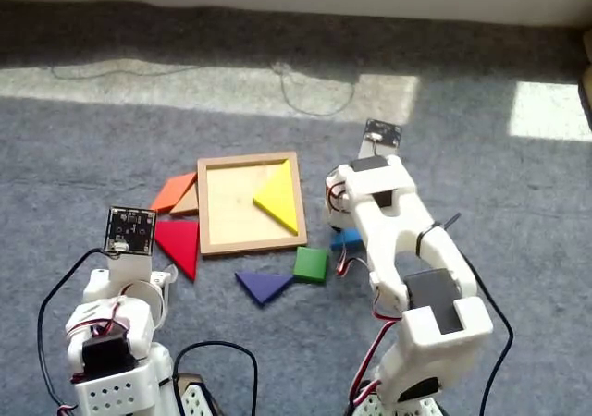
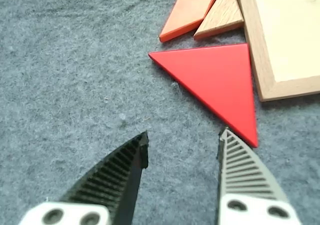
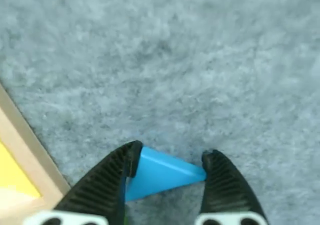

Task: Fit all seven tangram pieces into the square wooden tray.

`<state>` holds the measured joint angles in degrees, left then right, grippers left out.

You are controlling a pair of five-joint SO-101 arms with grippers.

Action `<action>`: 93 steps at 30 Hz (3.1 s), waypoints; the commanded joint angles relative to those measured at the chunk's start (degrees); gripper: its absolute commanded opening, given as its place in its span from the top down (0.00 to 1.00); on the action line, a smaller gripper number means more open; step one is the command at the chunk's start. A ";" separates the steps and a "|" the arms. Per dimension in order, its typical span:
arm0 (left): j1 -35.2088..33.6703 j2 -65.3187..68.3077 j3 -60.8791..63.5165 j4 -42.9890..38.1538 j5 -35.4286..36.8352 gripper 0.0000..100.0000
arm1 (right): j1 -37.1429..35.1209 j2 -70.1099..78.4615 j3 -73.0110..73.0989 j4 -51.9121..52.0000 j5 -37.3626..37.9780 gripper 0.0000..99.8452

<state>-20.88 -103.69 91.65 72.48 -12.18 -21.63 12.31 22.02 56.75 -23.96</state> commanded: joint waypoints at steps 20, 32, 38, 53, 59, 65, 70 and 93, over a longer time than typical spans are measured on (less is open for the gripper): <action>-0.48 -0.31 -0.92 -0.97 -0.35 0.76 | -3.56 -23.16 -2.77 12.88 18.55 0.99; -0.66 -0.31 -1.01 -0.97 -0.09 0.76 | -19.65 -41.71 11.12 19.30 22.15 0.99; -0.66 -0.31 -1.01 -0.97 -0.09 0.76 | -27.47 -41.98 22.81 6.11 8.62 0.99; -0.75 -0.31 -1.01 -0.97 -0.09 0.76 | -41.10 -41.80 28.09 2.15 -18.64 0.77; -0.75 -0.31 -1.01 -0.97 -0.09 0.76 | -41.36 -41.71 28.44 -1.89 -20.75 0.73; -0.75 -0.31 -1.01 -0.97 -0.09 0.76 | -42.59 -34.95 28.18 -5.76 -23.65 0.73; -0.75 -0.31 -1.01 -0.88 -0.09 0.76 | -42.42 -23.16 26.15 -6.37 -26.02 0.73; -0.75 -0.31 -0.92 -0.97 -0.18 0.76 | -22.64 -18.51 24.22 8.40 -7.56 0.73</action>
<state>-20.88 -103.69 91.65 72.48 -12.18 -48.35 -6.15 46.64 61.05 -36.09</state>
